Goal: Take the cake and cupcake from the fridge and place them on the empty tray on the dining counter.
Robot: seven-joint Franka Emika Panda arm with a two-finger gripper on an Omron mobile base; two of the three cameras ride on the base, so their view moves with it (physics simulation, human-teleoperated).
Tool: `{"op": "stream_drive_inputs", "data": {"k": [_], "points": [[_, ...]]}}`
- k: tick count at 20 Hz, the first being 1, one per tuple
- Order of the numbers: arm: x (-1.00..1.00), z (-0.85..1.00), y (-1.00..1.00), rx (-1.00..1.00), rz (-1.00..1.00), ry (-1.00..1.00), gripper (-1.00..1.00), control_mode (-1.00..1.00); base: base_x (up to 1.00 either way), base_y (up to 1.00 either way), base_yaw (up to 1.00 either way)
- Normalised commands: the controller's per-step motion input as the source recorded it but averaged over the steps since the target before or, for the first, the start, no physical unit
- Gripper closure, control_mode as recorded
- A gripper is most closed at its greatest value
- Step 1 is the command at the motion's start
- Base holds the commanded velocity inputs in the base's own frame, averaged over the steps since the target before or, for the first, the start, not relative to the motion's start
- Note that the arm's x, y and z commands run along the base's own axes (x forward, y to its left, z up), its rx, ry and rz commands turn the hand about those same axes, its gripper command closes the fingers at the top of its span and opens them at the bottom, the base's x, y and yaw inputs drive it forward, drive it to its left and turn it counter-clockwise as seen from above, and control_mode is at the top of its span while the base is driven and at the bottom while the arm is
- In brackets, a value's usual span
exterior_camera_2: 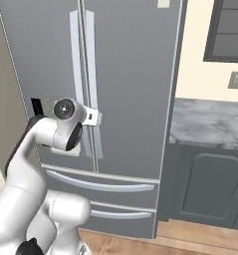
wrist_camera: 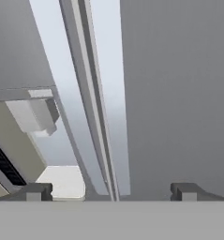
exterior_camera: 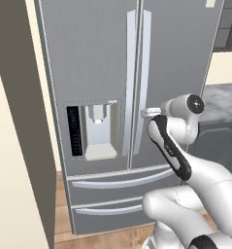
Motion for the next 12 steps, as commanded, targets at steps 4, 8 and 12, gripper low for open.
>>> {"op": "stream_drive_inputs", "data": {"k": [4, 8, 12], "points": [[0.63, 0.00, -0.01, 0.00, 0.00, -0.02, -1.00, -1.00, 0.00, 0.00, 0.00], [0.46, 0.00, 0.00, 0.00, 0.00, -0.10, -1.00, -1.00, 0.00, 0.00, 0.00], [0.55, 0.00, 0.00, 0.00, 0.00, -0.05, -1.00, -1.00, 0.00, 0.00, 0.00]]}}
